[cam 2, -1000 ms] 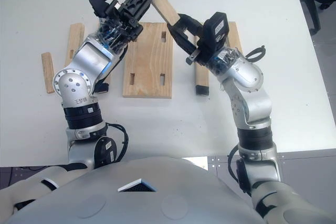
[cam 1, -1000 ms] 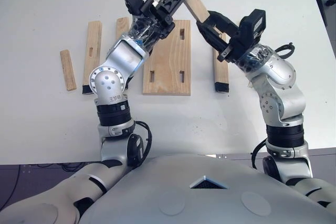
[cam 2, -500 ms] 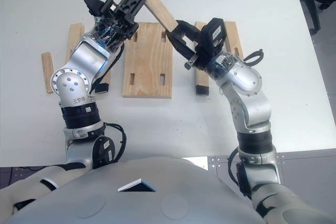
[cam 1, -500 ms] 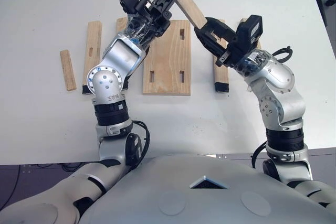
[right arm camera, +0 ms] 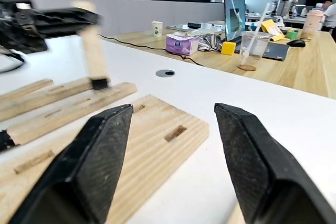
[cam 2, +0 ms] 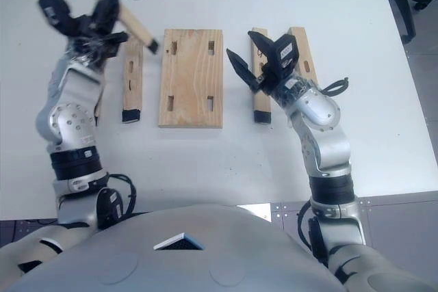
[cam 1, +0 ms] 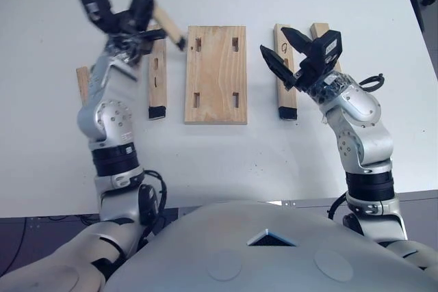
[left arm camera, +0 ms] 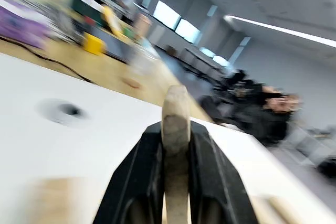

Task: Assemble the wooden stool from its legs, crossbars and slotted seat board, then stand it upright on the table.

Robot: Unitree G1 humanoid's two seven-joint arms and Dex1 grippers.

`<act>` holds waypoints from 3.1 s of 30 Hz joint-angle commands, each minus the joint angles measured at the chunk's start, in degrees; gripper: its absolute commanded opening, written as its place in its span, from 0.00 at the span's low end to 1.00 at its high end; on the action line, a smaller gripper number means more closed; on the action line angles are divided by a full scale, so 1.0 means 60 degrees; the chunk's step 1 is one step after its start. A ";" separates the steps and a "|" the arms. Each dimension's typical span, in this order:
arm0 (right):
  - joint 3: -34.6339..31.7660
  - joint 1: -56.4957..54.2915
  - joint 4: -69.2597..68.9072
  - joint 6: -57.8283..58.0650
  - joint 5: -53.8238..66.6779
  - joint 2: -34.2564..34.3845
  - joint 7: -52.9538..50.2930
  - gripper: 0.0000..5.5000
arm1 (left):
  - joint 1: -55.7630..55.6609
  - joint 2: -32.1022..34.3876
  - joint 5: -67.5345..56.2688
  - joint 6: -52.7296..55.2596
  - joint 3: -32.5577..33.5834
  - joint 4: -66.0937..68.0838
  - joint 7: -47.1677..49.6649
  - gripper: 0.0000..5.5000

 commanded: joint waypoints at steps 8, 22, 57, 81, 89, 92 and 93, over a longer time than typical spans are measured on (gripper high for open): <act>-0.0205 0.0331 0.0295 -0.0376 -0.0305 0.0017 -0.0146 0.52 | 0.0826 0.0378 0.2529 -0.3532 0.0497 0.1743 0.0245 0.07; -0.0192 0.0342 0.0365 -0.0314 -0.0371 -0.0168 0.0123 0.52 | 0.1537 0.0009 0.2597 -0.4651 0.0313 0.3195 -0.0086 0.07; -0.0474 0.1738 -0.0504 -0.0476 -0.0915 0.0157 -0.0713 0.52 | 0.2222 0.0935 0.2788 -0.0890 -0.0078 0.1217 0.0313 0.31; -0.0348 0.2123 -0.0728 -0.0434 -0.1142 0.0332 -0.1227 0.52 | 0.2064 0.1131 0.2561 0.5940 0.0238 -0.1350 0.1019 0.54; -0.0345 0.1872 -0.0639 -0.0383 -0.1206 0.0280 -0.1091 0.52 | 0.1749 0.1245 0.2934 0.5546 0.0311 -0.1190 0.1225 0.37; -0.0428 0.1741 -0.0559 -0.0388 -0.1187 0.0234 -0.1026 0.52 | 0.0794 0.1120 0.2698 0.4735 0.0642 -0.1215 0.1199 0.37; -0.0460 0.1690 -0.0531 -0.0404 -0.1180 0.0233 -0.1024 0.52 | 0.0404 0.1098 0.2567 0.4419 0.0660 -0.1207 0.1062 0.37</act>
